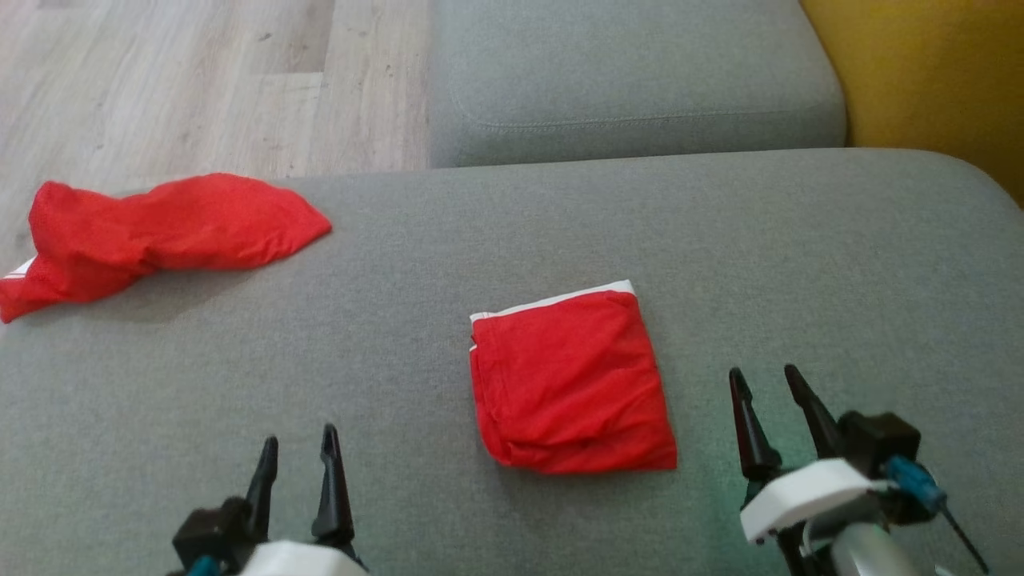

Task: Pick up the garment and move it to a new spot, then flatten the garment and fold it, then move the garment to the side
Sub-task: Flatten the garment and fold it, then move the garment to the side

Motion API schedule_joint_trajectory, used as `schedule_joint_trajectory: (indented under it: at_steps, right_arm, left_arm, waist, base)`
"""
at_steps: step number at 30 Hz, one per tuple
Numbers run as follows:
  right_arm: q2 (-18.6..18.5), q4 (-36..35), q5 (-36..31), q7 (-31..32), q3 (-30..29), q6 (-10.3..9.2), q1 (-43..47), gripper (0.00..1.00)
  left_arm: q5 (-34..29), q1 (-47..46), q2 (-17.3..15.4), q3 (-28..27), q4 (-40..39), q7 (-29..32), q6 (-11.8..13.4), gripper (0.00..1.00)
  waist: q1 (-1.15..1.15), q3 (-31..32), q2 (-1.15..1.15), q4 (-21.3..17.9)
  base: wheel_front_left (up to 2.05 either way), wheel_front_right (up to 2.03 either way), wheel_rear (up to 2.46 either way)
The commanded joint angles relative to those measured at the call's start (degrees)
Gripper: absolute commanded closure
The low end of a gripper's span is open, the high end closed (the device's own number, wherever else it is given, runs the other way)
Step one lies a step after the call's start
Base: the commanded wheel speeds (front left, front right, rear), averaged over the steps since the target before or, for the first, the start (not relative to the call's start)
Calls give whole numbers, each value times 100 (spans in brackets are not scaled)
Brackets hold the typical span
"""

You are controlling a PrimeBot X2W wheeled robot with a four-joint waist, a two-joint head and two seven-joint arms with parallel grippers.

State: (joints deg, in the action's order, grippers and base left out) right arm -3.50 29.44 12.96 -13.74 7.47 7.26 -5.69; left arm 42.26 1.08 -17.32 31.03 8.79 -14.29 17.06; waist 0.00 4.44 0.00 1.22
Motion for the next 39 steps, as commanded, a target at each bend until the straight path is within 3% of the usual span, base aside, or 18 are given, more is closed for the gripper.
schedule_joint_trajectory:
  at_steps: [1, 12, 26, 39]
  right_arm:
    - [60, -290, 34, -11, 107, 23, -126, 0]
    - [61, -1005, -57, 307, -44, 23, 402, 0]
    - [62, -1142, -210, 519, -130, 23, 503, 0]
    - [62, -707, -591, 1586, -291, 23, -572, 0]
  left_arm:
    - [-76, -133, -5, -276, -142, -70, -34, 0]
    - [-322, 112, 90, -484, -7, -71, -186, 0]
    - [-469, 54, 155, -528, 105, -71, -261, 0]
    - [-577, -100, 212, -363, 92, -25, -270, 0]
  waist:
    - [0, 13, 0, -12]
    - [0, 41, 0, -44]
    - [0, -2, 0, 36]
    - [0, -298, 0, 580]
  base:
    - [0, 0, 0]
    - [0, 0, 0]
    - [0, 0, 0]
    - [0, 0, 0]
